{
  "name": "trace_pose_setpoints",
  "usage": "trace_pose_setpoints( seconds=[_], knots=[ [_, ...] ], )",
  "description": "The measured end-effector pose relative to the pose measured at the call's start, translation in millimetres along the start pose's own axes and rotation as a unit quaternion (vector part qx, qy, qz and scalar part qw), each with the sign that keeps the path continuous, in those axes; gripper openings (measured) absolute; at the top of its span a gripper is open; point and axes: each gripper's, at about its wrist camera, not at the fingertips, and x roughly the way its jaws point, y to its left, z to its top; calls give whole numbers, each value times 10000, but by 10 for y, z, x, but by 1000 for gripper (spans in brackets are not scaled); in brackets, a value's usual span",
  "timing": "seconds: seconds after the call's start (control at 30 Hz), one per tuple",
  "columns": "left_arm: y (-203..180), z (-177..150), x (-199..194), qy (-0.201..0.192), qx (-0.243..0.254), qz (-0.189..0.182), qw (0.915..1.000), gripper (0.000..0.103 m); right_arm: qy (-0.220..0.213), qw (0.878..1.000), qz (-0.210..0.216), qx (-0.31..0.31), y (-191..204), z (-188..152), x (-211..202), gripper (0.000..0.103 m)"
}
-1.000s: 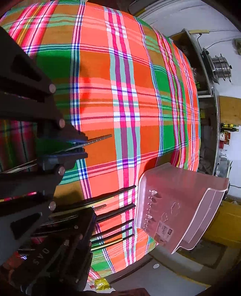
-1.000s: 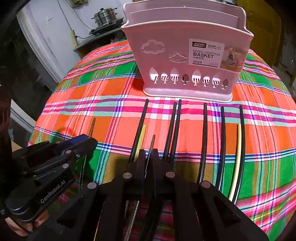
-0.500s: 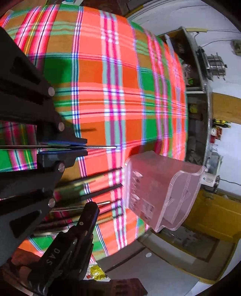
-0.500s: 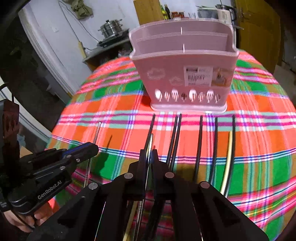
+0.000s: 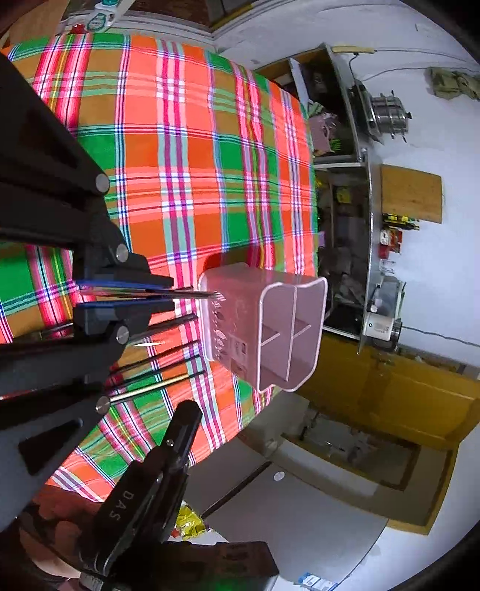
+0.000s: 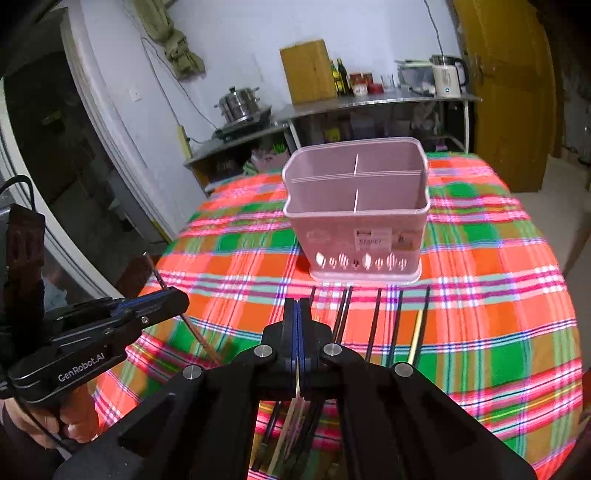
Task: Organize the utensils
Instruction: 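Lift both held metal sticks upright and carry them over the pink basket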
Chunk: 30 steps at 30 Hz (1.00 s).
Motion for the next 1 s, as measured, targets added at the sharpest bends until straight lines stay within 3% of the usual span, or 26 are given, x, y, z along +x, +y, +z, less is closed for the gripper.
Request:
trace_pose_setpoints(
  seconds=[0.13,0.33,0.43,0.63,1.0],
  knots=[
    [-44,44,-38,-68,29,27,10000,5,-68,10000,10,12,-6,28,-65,0],
    [57,38,-80,-83,-65,111,9999,5,180,9992,208,295,-104,-53,62,0],
    [163,36,-140,-133,-132,166,9997,5,407,9979,301,405,-91,-142,245,0],
    [421,-1,-213,-188,-323,246,9990,5,809,9946,421,492,15,-237,637,13],
    [853,-72,-222,-190,-607,247,9977,5,1295,9892,166,663,201,-239,1282,14]
  ],
)
